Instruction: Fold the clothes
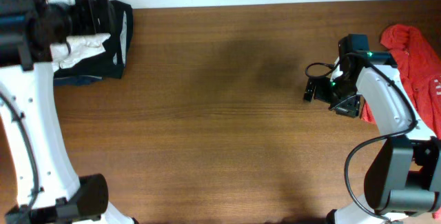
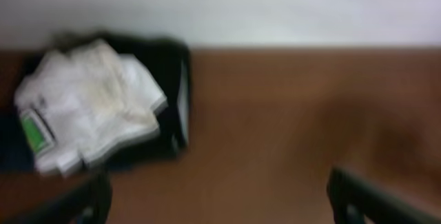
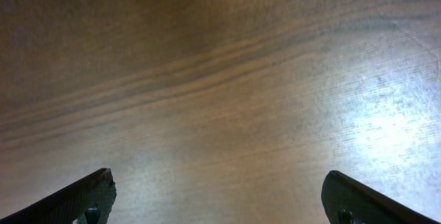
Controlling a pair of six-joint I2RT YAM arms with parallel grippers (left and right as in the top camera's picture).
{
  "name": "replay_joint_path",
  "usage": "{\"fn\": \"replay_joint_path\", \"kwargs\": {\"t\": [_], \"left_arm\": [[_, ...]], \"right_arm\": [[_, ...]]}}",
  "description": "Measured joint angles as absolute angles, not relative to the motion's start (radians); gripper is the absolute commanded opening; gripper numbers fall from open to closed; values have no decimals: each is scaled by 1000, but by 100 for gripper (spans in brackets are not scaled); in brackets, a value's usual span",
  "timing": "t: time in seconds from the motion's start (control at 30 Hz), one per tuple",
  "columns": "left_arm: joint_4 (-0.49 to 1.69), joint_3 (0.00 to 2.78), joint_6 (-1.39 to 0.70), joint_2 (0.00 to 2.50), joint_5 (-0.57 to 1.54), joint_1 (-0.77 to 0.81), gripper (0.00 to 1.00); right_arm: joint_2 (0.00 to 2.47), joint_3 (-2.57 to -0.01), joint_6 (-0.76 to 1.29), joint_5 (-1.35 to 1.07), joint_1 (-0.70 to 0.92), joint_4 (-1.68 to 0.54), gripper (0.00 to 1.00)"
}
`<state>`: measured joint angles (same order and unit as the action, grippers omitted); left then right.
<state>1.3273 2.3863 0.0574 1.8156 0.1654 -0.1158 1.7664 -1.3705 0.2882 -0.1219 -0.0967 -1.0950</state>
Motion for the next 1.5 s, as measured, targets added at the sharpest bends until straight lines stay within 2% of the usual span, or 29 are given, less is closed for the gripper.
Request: {"fn": "replay_joint_path", "kwargs": {"t": [0.1, 0.23, 0.43, 0.7, 0.83, 0.87, 0.9, 1.07, 1.2, 1.23, 1.3, 1.4, 1.5], "left_arm": [[1661, 2380, 64, 1785, 204, -80, 99], [1682, 2219, 85, 1691, 203, -18, 99], [1693, 1696, 86, 1250, 244, -12, 99], [1670, 1622, 86, 1226, 272, -12, 99], [1437, 1453, 86, 1151, 330, -12, 99], [1267, 1310, 87, 1061, 337, -12, 99], [1202, 1135, 86, 921, 342, -12, 99], [809, 661, 86, 439, 340, -12, 99], [488, 403, 85, 292, 342, -13, 99], [333, 311, 78, 228, 343, -21, 99], [167, 175, 1, 146, 336, -51, 99], [66, 59, -78, 68, 312, -80, 99], [61, 19, -107, 17, 271, -82, 99]], "right_arm": [[1766, -1370, 288, -122, -97, -1097, 99], [1766, -1370, 288, -122, -97, -1097, 99], [1766, -1370, 287, -122, -97, -1097, 99], [1766, -1370, 288, -122, -97, -1097, 99], [1766, -1370, 287, -122, -97, -1099, 99], [1766, -1370, 289, -122, -97, -1096, 99], [1766, -1370, 288, -122, -97, -1096, 99], [1766, -1370, 288, -125, -97, -1097, 99], [1766, -1370, 288, -125, -97, -1097, 99], [1766, -1370, 288, -125, -97, -1097, 99], [1766, -1370, 288, -125, -97, -1097, 99], [1766, -1370, 288, -125, -97, -1098, 99], [1766, -1370, 288, -125, -97, -1096, 99]]}}
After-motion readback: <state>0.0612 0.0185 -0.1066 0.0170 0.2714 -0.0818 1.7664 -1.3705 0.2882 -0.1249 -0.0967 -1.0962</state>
